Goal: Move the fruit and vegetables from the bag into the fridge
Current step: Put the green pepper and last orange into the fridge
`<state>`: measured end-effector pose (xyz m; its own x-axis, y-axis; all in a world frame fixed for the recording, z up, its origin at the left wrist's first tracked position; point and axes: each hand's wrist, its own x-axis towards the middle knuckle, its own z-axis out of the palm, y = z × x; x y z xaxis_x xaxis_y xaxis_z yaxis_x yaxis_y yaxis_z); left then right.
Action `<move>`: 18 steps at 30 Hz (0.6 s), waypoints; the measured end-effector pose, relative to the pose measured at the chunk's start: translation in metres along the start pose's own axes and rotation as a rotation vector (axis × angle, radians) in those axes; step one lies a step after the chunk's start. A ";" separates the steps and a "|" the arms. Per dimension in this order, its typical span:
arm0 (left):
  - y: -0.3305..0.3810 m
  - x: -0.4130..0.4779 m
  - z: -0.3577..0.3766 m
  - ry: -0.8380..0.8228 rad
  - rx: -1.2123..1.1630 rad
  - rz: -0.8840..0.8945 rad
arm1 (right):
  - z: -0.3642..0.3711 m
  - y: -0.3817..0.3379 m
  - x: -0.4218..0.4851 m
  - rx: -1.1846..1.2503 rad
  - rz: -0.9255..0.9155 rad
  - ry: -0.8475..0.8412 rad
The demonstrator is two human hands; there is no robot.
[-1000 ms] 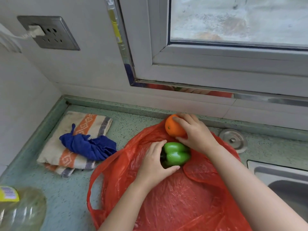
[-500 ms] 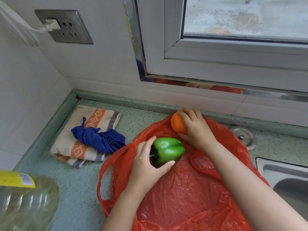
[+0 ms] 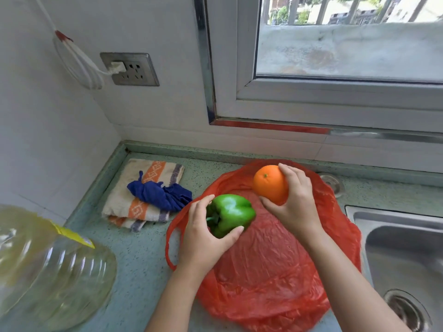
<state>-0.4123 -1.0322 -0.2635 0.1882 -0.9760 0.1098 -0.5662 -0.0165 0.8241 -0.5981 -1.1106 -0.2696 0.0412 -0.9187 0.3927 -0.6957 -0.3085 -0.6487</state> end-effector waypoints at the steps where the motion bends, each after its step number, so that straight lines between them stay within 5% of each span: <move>1: 0.003 -0.007 -0.006 0.000 -0.008 0.004 | -0.008 -0.009 -0.009 0.007 0.009 0.015; 18: 0.048 -0.091 -0.063 -0.393 -0.242 0.331 | -0.098 -0.133 -0.186 0.016 0.324 0.410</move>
<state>-0.4065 -0.9302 -0.1986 -0.3068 -0.9289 0.2074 -0.3350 0.3094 0.8900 -0.5840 -0.8747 -0.1926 -0.4607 -0.7967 0.3912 -0.6152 -0.0311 -0.7878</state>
